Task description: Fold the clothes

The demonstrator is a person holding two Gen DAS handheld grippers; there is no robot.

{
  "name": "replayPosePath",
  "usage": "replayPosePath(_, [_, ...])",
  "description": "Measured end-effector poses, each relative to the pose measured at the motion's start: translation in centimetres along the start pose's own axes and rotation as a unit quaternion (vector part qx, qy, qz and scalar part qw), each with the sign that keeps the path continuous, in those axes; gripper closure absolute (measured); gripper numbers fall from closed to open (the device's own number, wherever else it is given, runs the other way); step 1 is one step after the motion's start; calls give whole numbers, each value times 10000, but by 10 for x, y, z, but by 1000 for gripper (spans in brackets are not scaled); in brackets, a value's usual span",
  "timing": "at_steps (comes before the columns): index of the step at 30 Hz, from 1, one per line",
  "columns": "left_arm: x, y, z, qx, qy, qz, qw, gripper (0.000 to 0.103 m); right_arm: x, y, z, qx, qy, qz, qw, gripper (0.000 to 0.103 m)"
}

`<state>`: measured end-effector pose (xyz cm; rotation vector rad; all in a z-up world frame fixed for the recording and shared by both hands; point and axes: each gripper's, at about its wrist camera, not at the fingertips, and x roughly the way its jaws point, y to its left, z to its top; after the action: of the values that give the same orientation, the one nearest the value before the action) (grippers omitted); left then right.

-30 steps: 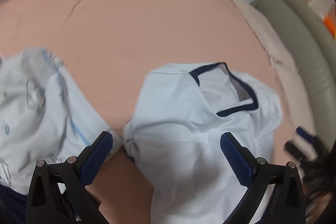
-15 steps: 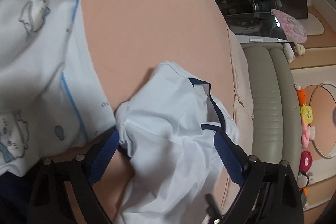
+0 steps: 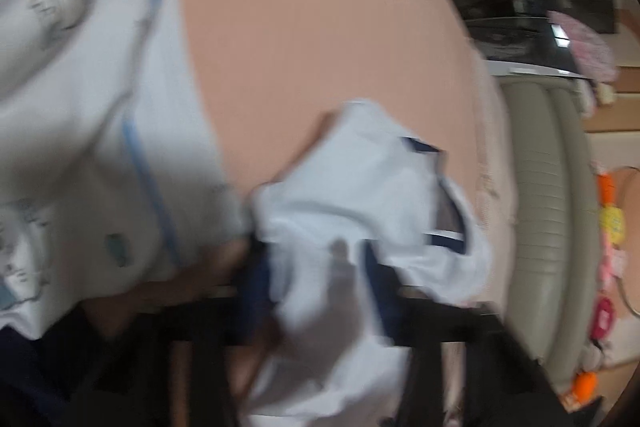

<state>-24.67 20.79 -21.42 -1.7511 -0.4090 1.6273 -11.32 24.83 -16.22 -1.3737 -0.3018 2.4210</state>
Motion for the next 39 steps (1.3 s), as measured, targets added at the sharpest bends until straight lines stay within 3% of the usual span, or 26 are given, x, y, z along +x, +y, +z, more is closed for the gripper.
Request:
replayPosePath(3, [-7, 1, -2, 118, -144, -237, 9995, 89, 5, -7, -1, 372, 128, 341, 9986, 2])
replayPosePath(8, [-23, -27, -3, 746, -498, -257, 9956, 94, 12, -24, -10, 858, 288, 633, 9939, 2])
replayPosePath(12, [-33, -63, -5, 1310, -605, -354, 9889, 94, 15, -40, -20, 1214, 332, 878, 9882, 2])
replayPosePath(15, [-34, -95, -16, 1873, -613, -216, 9801, 94, 13, -58, -29, 1662, 251, 1174, 9788, 2])
replayPosePath(18, [-24, -130, -44, 2977, -745, 420, 9508, 94, 10, -82, -38, 2300, 105, 1724, 9577, 2])
replayPosePath(22, [1, -161, -85, 4071, -555, 871, 9075, 94, 7, -126, -56, 3408, 26, 2180, 9145, 2])
replayPosePath(26, [26, -172, -120, 4819, -476, 1446, 8629, 94, 12, -166, -82, 4194, 118, 2049, 8843, 2])
replayPosePath(28, [40, -171, -132, 5005, -383, 1686, 8483, 94, 15, -180, -93, 4438, 283, 1781, 8778, 2])
replayPosePath(33, [62, -159, -140, 4988, -261, 1896, 8453, 94, 16, -188, -111, 4769, 313, 1705, 8617, 2])
replayPosePath(36, [60, -149, -132, 4637, -279, 1697, 8692, 94, 17, -184, -105, 4707, 429, 1682, 8651, 2])
replayPosePath(39, [54, -136, -124, 4262, -362, 1345, 8938, 93, 24, -169, -87, 4432, 439, 1733, 8784, 2])
